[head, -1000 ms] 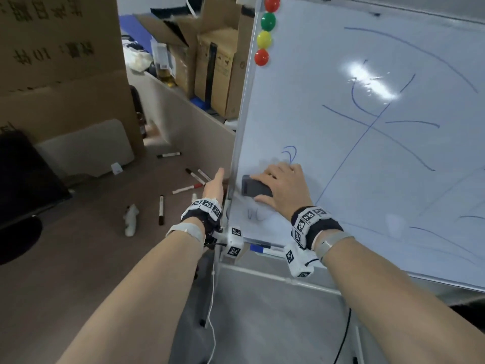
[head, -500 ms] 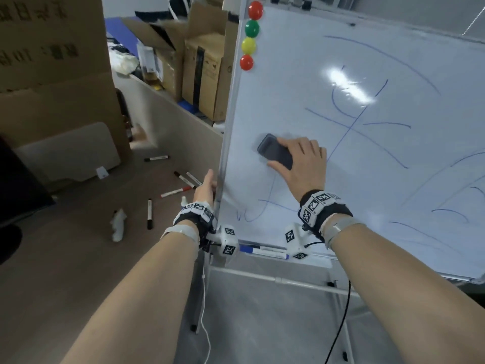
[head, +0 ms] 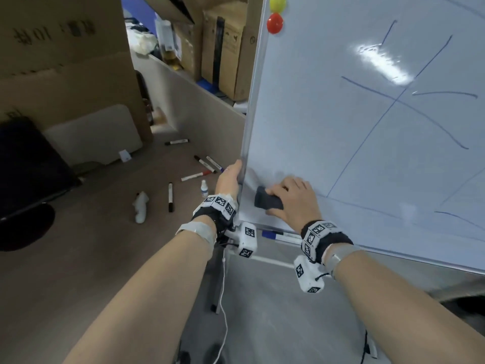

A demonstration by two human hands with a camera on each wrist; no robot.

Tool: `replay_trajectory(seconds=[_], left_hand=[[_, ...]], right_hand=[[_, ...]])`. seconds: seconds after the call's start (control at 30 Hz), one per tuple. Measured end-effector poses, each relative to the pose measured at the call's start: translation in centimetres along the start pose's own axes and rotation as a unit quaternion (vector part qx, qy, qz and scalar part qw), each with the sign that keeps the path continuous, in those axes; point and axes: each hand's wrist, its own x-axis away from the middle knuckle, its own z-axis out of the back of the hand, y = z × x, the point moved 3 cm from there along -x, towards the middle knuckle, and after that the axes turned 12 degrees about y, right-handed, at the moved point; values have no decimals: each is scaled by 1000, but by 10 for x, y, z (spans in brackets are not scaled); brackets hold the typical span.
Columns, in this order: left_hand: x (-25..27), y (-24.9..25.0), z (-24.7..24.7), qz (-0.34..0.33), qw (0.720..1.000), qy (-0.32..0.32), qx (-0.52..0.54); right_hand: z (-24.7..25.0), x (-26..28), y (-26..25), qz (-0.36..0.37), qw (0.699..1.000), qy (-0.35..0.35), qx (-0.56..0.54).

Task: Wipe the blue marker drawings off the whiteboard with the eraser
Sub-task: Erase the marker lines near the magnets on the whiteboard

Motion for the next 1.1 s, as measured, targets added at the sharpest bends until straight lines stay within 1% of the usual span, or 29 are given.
replay_trajectory(seconds=[0.07, 0.1, 0.13, 0.17, 0.23, 0.3, 0.37, 0.43, 0.47, 0.53, 0.6, 0.63, 0.7, 0.77, 0.83, 0.9, 1.0, 1.03, 1.1], left_hand=[[-7, -7, 0, 0, 1000, 0, 4], [-3, -8, 2, 19, 999, 19, 23], [0, -10, 4, 34, 998, 35, 41], [6, -9, 5, 38, 997, 42, 48], [19, -3, 4, 25, 998, 50, 28], [26, 2, 3, -8, 998, 56, -8], [28, 0, 1, -36, 996, 64, -45], [27, -3, 0, -38, 996, 69, -35], [29, -2, 1, -45, 996, 75, -32], [25, -4, 0, -45, 995, 83, -24], [23, -4, 0, -42, 996, 78, -24], [23, -6, 1, -37, 996, 77, -24], [24, -10, 1, -18, 996, 81, -12], [27, -12, -1, -11, 995, 91, -27], [32, -10, -4, -14, 993, 107, -48], [34, -6, -5, -18, 991, 118, -56], [35, -7, -8, -53, 983, 137, -110], [36, -9, -9, -64, 979, 146, -125], [35, -10, -7, -83, 975, 158, -134]], right_hand=[[-12, 8, -11, 41, 998, -37, 21], [-10, 8, -14, 53, 997, -42, 32], [-4, 6, -14, 62, 997, -32, 40], [5, 2, -13, 66, 997, -13, 46], [27, -9, -8, 49, 997, 44, 50], [46, -22, -1, 16, 994, 100, 38], [49, -25, 0, 8, 992, 124, 38], [36, -16, -5, 27, 993, 102, 48], [21, -7, -9, 43, 995, 71, 46], [-11, 19, -17, 84, 995, -13, 46], [-32, 44, -17, 113, 990, -59, 62], [-31, 50, -14, 121, 989, -61, 64], [-14, 48, -3, 131, 989, -37, 60], [21, 36, 17, 106, 992, 16, 67], [56, 20, 39, 58, 991, 77, 89], [78, 13, 55, 11, 989, 109, 102], [77, 22, 58, -20, 990, 118, 74], [69, 28, 57, -13, 992, 110, 62], [47, 46, 52, 34, 996, 68, 53]])
